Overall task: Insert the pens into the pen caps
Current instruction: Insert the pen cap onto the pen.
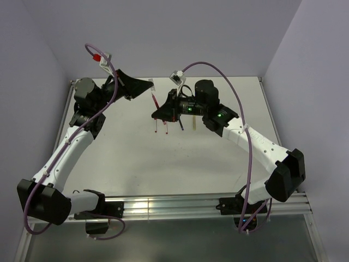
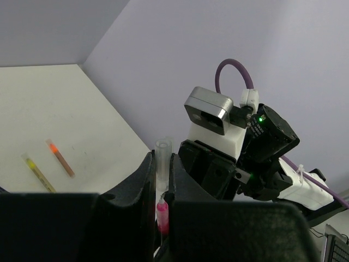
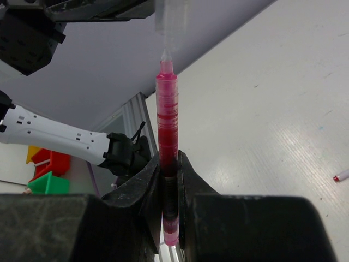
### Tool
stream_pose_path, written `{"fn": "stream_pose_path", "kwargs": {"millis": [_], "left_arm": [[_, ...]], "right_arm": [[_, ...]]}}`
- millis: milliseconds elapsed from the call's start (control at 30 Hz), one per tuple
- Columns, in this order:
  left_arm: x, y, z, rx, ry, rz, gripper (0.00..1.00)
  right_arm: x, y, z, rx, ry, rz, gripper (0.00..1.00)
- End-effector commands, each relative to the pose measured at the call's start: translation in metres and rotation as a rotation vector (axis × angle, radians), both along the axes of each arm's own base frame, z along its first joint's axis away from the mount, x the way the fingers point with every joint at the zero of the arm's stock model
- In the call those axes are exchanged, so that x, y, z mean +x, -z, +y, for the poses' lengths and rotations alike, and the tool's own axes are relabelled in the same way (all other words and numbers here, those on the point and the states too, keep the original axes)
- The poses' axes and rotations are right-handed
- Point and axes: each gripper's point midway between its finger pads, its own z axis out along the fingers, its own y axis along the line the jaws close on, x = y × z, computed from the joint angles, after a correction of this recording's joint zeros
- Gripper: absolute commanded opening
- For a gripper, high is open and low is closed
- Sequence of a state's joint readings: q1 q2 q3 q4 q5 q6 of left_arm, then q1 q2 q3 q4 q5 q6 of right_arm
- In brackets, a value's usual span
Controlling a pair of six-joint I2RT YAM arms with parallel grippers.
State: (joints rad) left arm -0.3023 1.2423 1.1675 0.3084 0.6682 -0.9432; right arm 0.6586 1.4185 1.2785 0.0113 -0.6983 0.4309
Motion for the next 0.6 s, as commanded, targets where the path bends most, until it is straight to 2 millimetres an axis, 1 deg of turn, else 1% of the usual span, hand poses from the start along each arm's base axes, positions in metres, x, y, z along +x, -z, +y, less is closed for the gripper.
{"fn": "stream_pose_path", "kwargs": {"millis": [0, 233, 567], "left_arm": [[-0.0175, -0.024, 0.0016, -0.002, 0.014, -0.103, 0.0], [-0.0182, -0.0248, 0.0012, 0.004, 0.016, -0.104, 0.0], [-0.0127, -0.0218, -0.0008, 0.001, 0.012, -0.088, 0.0]], "right_arm": [[0.0063, -0.0278, -0.0031, 0.058, 0.013, -0.057, 0.0], [0.0091, -0.0288, -0.0063, 0.062, 0.027, -0.056, 0.0], [0.0059, -0.0306, -0.0058, 0.061, 0.004, -0.053, 0.0]]}}
